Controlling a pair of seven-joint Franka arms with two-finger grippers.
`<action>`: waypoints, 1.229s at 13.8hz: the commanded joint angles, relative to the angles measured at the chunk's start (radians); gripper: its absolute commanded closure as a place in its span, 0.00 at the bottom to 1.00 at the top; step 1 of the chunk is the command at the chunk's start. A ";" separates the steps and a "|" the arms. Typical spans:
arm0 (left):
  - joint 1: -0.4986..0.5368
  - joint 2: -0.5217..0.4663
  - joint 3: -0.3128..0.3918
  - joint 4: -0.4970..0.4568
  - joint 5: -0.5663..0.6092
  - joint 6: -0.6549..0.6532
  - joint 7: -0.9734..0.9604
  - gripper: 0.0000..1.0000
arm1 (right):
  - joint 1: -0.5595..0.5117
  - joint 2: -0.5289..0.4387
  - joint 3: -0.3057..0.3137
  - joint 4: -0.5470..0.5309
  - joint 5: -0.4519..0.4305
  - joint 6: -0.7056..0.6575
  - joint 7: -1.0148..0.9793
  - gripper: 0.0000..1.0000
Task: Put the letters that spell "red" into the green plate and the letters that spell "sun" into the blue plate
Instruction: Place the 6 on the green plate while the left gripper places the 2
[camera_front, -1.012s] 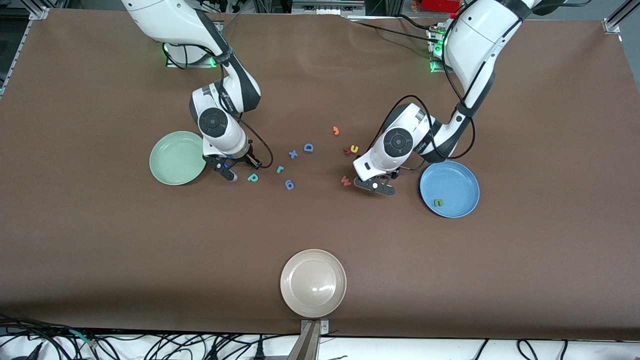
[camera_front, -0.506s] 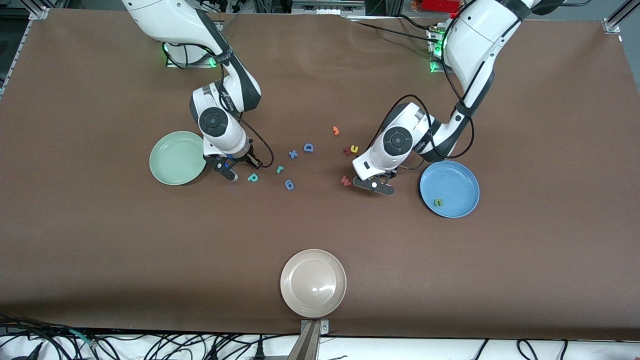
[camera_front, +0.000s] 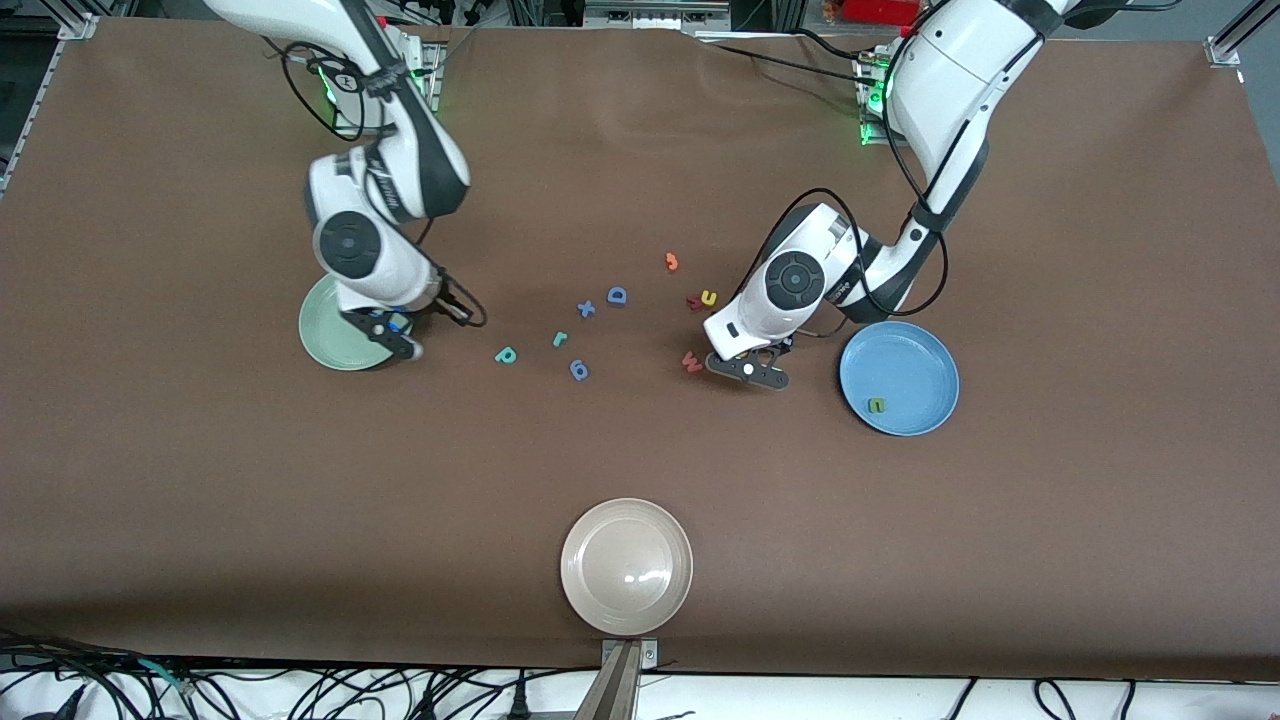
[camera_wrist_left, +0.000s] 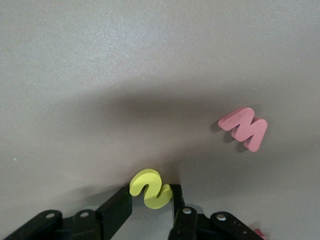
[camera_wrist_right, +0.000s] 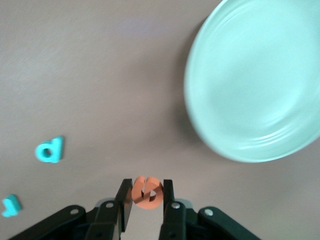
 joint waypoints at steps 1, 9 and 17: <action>0.008 -0.041 0.005 0.028 0.025 -0.083 -0.014 0.80 | 0.004 -0.068 -0.108 -0.024 0.024 -0.086 -0.206 1.00; 0.214 -0.088 0.002 0.153 0.016 -0.357 0.387 0.80 | 0.004 -0.074 -0.339 -0.171 0.021 -0.001 -0.624 1.00; 0.403 -0.054 0.002 0.091 0.008 -0.387 0.711 0.81 | 0.004 0.004 -0.334 -0.292 0.025 0.229 -0.626 0.95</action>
